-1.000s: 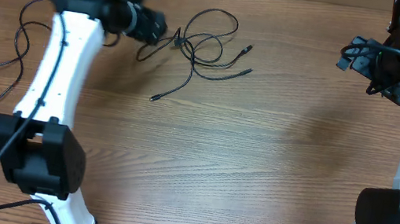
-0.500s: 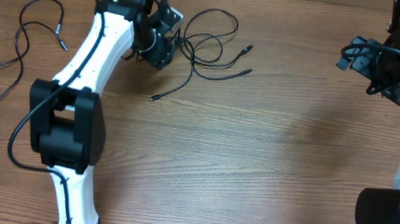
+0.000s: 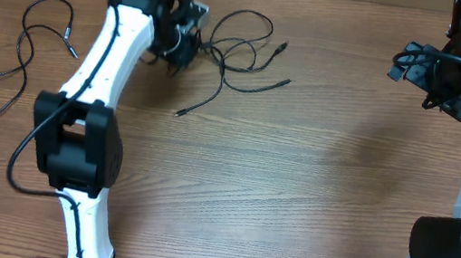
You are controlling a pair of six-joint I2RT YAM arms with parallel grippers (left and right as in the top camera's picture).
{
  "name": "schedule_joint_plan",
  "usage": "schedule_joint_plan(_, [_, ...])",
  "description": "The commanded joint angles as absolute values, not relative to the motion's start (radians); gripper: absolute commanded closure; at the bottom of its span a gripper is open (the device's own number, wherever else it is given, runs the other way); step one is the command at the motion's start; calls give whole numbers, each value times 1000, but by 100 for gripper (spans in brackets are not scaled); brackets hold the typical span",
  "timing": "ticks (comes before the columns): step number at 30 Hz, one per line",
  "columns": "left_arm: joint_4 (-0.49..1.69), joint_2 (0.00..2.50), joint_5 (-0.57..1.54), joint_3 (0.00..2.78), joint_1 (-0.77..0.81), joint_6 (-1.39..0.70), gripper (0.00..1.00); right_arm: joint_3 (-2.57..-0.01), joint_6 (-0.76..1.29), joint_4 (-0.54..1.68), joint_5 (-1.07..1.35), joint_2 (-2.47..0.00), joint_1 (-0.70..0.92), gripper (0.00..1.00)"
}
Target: Untangle cables
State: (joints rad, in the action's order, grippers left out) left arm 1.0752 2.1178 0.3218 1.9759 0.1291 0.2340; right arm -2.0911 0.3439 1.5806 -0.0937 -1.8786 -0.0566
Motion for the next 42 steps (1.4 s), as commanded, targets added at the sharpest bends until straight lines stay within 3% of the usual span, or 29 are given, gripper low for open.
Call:
schedule_joint_plan(1, [1088, 1950, 690, 2130, 129, 196, 96, -2094, 352, 1576, -104, -1877, -56, 0])
schedule_joint_plan(7, [1019, 1826, 1130, 2267, 129, 193, 96, -2094, 352, 1576, -104, -1877, -56, 0])
schedule_joint_plan(12, [872, 1748, 1328, 2285, 129, 81, 96, -2094, 352, 1576, -104, -1877, -56, 0])
schedule_joint_plan(17, [786, 1707, 1319, 2285, 129, -35, 96, -2094, 352, 1576, -104, -1877, -56, 0])
schedule_joint_plan(26, [732, 1705, 1098, 2288, 99, -337, 96, -2094, 352, 1576, -104, -1877, -56, 0])
schedule_joint_plan(33, [159, 1700, 1095, 2288, -9, -883, 96, -2094, 352, 1576, -104, -1877, -56, 0])
schedule_joint_plan(37, [52, 1700, 1036, 2288, -62, -888, 96, -2094, 352, 1576, -104, -1877, -56, 0])
schedule_joint_plan(42, [288, 1713, 1007, 2286, -133, -763, 96, -2094, 352, 1576, -104, -1877, -56, 0])
